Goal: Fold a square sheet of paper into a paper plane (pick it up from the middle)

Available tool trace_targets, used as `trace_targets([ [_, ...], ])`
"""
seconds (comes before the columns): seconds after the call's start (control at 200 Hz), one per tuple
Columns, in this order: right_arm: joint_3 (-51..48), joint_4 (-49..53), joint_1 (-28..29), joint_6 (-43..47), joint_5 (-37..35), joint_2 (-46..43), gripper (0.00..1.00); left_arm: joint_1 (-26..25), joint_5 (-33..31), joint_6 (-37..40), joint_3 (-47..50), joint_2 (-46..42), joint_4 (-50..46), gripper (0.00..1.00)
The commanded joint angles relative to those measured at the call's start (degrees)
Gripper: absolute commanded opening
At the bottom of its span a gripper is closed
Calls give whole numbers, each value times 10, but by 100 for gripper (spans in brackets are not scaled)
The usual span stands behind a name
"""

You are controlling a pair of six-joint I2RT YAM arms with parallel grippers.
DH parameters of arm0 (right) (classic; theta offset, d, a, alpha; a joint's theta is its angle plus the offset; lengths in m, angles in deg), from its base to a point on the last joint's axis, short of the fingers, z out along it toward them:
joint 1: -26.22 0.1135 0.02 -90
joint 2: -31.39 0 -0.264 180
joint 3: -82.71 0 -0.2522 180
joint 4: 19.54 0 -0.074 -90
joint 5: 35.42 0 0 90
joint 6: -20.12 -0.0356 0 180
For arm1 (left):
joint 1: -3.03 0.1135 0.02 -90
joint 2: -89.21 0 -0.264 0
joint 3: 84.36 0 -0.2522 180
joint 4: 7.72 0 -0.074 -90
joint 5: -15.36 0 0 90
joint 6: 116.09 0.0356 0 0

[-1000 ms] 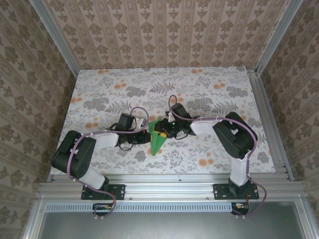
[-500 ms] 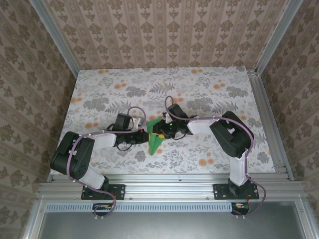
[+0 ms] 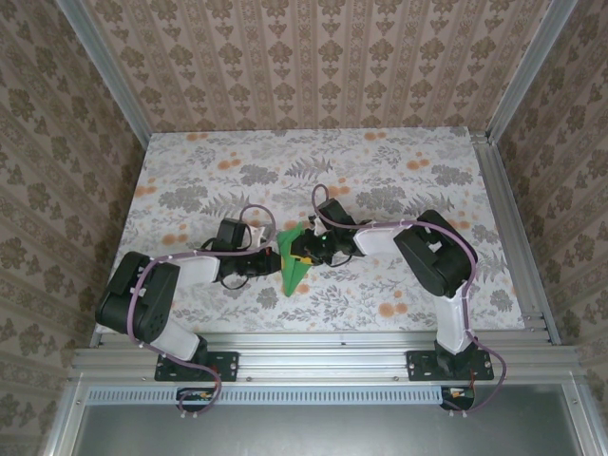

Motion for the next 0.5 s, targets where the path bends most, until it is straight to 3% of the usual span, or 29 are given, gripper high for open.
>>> trace_targets([
  [0.0, 12, -18, 5, 6, 2, 8, 29, 5, 11, -6, 8, -16, 7, 3],
  [0.13, 13, -31, 5, 5, 5, 10, 23, 6, 9, -6, 8, -19, 3, 7],
  [0.495, 36, -15, 15, 17, 8, 20, 24, 7, -5, 9, 1, -26, -27, 8],
])
